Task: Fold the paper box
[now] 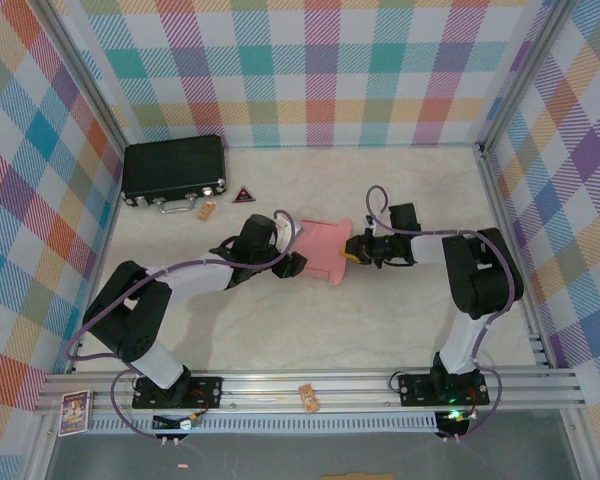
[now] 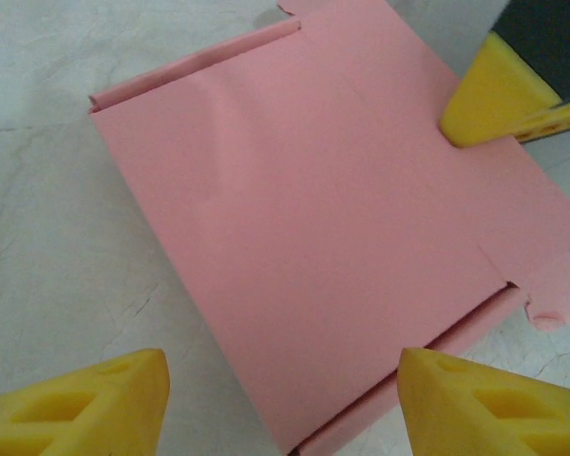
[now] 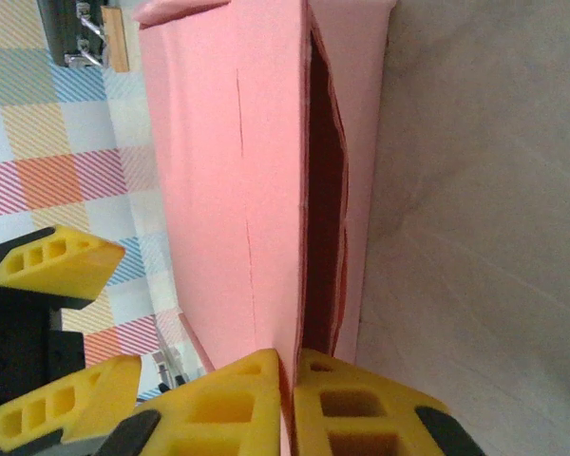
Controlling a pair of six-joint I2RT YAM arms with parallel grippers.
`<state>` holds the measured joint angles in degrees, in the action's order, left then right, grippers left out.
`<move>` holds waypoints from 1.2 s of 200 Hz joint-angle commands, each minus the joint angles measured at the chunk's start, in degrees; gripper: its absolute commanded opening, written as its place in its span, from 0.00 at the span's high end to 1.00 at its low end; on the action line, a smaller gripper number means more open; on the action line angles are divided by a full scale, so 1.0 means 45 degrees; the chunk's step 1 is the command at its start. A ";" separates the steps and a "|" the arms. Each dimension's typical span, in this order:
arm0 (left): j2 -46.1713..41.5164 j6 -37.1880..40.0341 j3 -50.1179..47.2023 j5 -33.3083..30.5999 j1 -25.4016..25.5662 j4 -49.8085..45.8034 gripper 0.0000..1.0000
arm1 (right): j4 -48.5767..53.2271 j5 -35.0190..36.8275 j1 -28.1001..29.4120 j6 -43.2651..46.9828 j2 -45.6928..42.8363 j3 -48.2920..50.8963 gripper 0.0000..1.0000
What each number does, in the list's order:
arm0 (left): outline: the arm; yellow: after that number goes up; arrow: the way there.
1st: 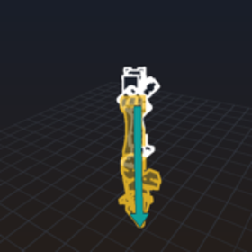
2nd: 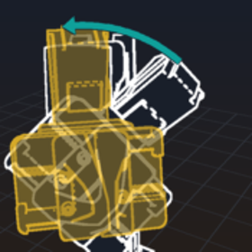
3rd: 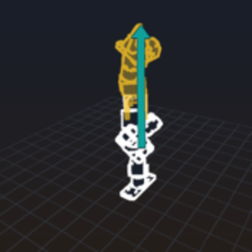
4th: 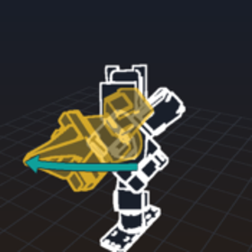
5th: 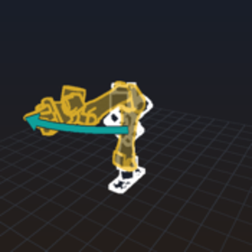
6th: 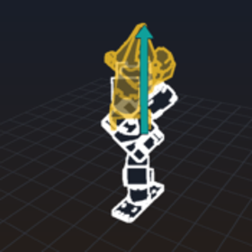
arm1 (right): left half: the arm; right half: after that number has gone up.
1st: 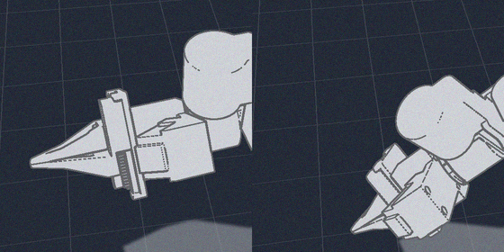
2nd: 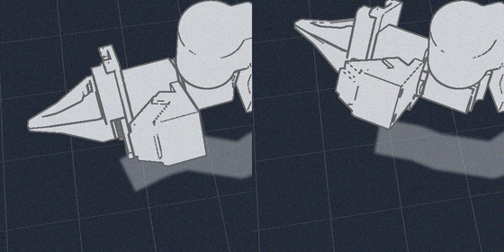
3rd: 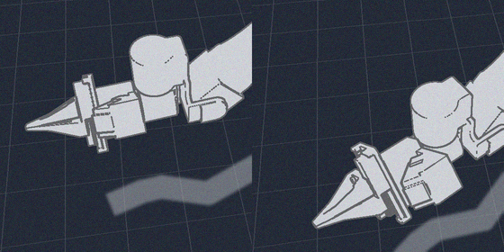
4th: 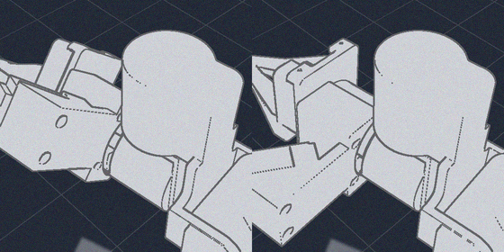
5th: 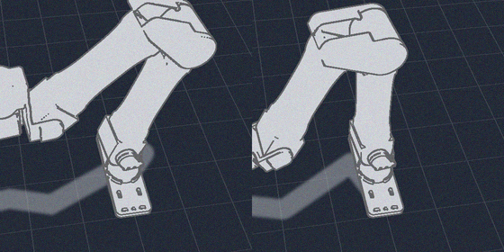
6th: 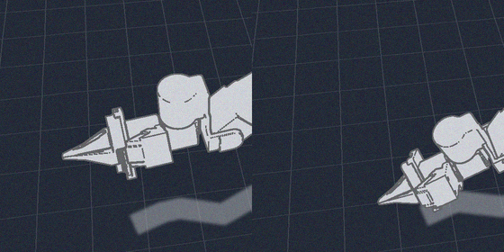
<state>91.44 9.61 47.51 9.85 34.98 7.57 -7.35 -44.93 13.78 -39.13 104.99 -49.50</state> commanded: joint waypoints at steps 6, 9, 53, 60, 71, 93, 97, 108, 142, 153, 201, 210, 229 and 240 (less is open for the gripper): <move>0.0055 0.0790 0.0284 -0.0801 0.0079 -0.0212 0.34 | 0.1038 0.0785 0.0082 0.0542 0.0320 -0.0212 0.81; 0.0093 0.0780 0.0337 -0.0901 0.0078 -0.0234 0.34 | 0.1013 0.0767 0.0082 0.0534 0.0321 -0.0212 0.80; 0.0955 -0.0927 0.0997 -0.0930 -0.0348 0.0278 0.30 | 0.0097 -0.0081 0.0084 0.0261 0.0554 -0.0276 0.67; 0.1188 -0.1270 0.1144 -0.0957 -0.0415 0.0306 0.30 | 0.0043 -0.0138 0.0112 0.0240 0.0570 -0.0271 0.64; 0.1536 -0.1650 0.1358 -0.0829 -0.0536 0.0357 0.31 | -0.0023 -0.0155 0.0094 0.0249 0.0561 -0.0261 0.62; 0.2163 -0.2202 0.1722 -0.0801 -0.0674 0.0346 0.34 | -0.0472 -0.0453 0.0132 0.0098 0.0595 -0.0212 0.61; 0.2261 -0.2248 0.1761 -0.0733 -0.0683 0.0363 0.34 | -0.0646 -0.0594 0.0124 0.0057 0.0623 -0.0212 0.62; 0.2497 -0.2403 0.1840 -0.0438 -0.0686 0.0440 0.36 | -0.1027 -0.0900 0.0141 -0.0105 0.0785 -0.0212 0.62; 0.2786 -0.2748 0.1860 0.0281 -0.0685 0.0621 0.42 | -0.2027 -0.1382 0.0282 -0.0755 0.1319 -0.0315 0.65; 0.2767 -0.2779 0.1809 0.0394 -0.0688 0.0622 0.44 | -0.2109 -0.1400 0.0360 -0.0795 0.1527 -0.0401 0.66; 0.2844 -0.3024 0.1661 0.1016 -0.0697 0.0670 0.47 | -0.3155 -0.1762 0.0714 -0.1381 0.1862 -0.0575 0.70; 0.2888 -0.3107 0.1650 0.1155 -0.0684 0.0752 0.47 | -0.3202 -0.1778 0.0780 -0.1381 0.1845 -0.0602 0.68; 0.2952 -0.3422 0.1519 0.1212 -0.0728 0.1007 0.47 | -0.3317 -0.1925 0.0841 -0.1474 0.1787 -0.0659 0.67; 0.2937 -0.3774 0.1333 0.1295 -0.0789 0.1403 0.47 | -0.3546 -0.2042 0.0859 -0.1583 0.1720 -0.0626 0.66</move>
<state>103.77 -4.16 55.00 11.75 31.62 10.83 -19.33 -51.27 16.60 -44.93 112.71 -50.92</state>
